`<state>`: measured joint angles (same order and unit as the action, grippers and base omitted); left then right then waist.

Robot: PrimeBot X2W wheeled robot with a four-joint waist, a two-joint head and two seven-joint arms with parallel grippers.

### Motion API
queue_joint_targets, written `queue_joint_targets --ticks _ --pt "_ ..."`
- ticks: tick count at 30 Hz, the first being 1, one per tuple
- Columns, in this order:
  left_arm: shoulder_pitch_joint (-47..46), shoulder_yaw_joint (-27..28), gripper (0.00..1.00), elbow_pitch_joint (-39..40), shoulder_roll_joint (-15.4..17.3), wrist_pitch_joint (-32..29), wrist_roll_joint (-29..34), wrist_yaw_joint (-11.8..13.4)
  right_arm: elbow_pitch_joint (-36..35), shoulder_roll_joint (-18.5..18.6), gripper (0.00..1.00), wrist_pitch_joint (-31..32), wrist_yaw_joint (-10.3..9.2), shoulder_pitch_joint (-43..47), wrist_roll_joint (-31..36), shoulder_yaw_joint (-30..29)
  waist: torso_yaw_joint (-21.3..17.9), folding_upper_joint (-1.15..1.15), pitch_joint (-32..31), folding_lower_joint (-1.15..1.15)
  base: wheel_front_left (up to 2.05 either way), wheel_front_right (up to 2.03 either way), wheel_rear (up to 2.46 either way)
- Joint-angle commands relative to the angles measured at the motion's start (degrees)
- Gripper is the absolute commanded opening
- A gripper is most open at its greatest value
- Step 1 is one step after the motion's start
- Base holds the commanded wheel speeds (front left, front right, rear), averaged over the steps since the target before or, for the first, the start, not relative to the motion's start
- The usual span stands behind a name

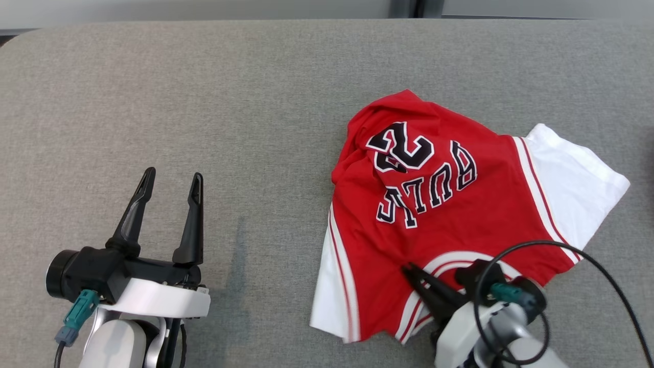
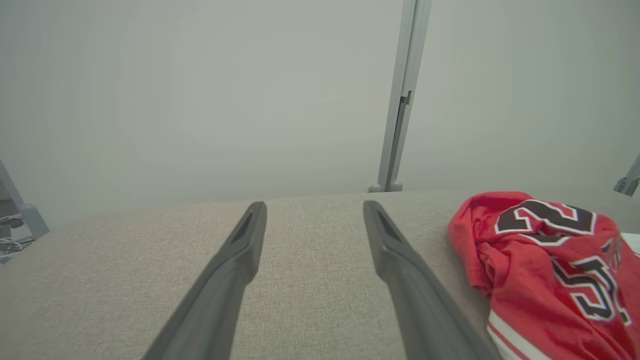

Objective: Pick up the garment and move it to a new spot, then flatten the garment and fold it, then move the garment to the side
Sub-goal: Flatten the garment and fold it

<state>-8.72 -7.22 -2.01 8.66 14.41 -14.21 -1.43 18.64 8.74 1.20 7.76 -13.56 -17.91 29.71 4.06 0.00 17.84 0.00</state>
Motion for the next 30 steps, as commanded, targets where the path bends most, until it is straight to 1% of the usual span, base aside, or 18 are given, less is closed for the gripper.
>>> queue_joint_targets --ticks 1,6,11,12,13,17,20,24,26,30 --pt "-0.6 0.2 1.0 0.1 0.4 0.4 -0.1 0.2 -0.6 2.1 0.0 -0.3 -0.49 0.7 0.6 -2.2 -0.5 0.0 -0.1 0.0 0.0 0.0 0.0" --pt "-0.3 0.5 1.0 0.5 0.7 0.4 -0.2 0.4 -9.3 3.1 0.0 -0.7 -0.26 0.8 2.8 -7.3 -1.8 0.0 -0.3 0.0 0.0 0.0 0.0" --pt "-0.4 0.5 1.0 0.8 1.0 0.4 -0.2 0.6 -17.4 4.3 0.0 0.5 -0.27 1.1 4.7 -14.3 -2.8 0.0 -0.2 0.0 0.0 0.0 0.0" --pt "-0.5 0.5 1.0 0.9 1.0 0.4 -0.3 0.7 -18.6 4.5 0.0 0.8 -0.27 1.1 5.1 -16.4 -3.0 0.0 -0.2 0.0 0.0 0.0 0.0" --pt "-0.5 0.5 1.0 0.9 1.0 0.4 -0.3 0.7 -18.6 4.5 0.0 0.8 -0.27 1.1 5.1 -16.4 -3.0 0.0 -0.2 0.0 0.0 0.0 0.0" --pt "-0.6 0.6 1.0 1.2 1.2 0.4 -0.3 0.9 -21.7 5.0 0.0 1.5 -0.27 0.4 6.1 -24.1 -3.6 0.0 0.3 0.0 0.0 0.0 0.0" --pt "-1.2 0.3 1.0 1.4 1.3 0.4 -0.3 0.8 -21.4 5.3 0.0 1.9 -0.27 0.1 6.3 -29.1 -3.6 0.0 0.9 0.0 0.0 0.0 0.0" --pt "-1.8 0.1 1.0 1.6 1.6 0.3 -0.3 0.8 -17.5 5.0 0.0 1.0 -0.27 -0.7 5.4 -34.4 -3.4 0.0 2.3 0.0 0.0 0.0 0.0" --pt "-2.3 0.0 1.0 1.5 1.6 0.4 -0.4 0.7 -14.4 4.9 0.0 -0.1 -0.27 -1.7 5.0 -35.8 -3.3 0.0 3.0 0.0 0.0 0.0 0.0" --pt "-2.9 -0.3 1.0 1.3 1.6 0.4 -0.4 0.6 -7.7 4.7 0.0 -2.8 -0.27 -3.7 3.7 -35.8 -2.9 0.0 3.9 0.0 0.0 0.0 0.0"
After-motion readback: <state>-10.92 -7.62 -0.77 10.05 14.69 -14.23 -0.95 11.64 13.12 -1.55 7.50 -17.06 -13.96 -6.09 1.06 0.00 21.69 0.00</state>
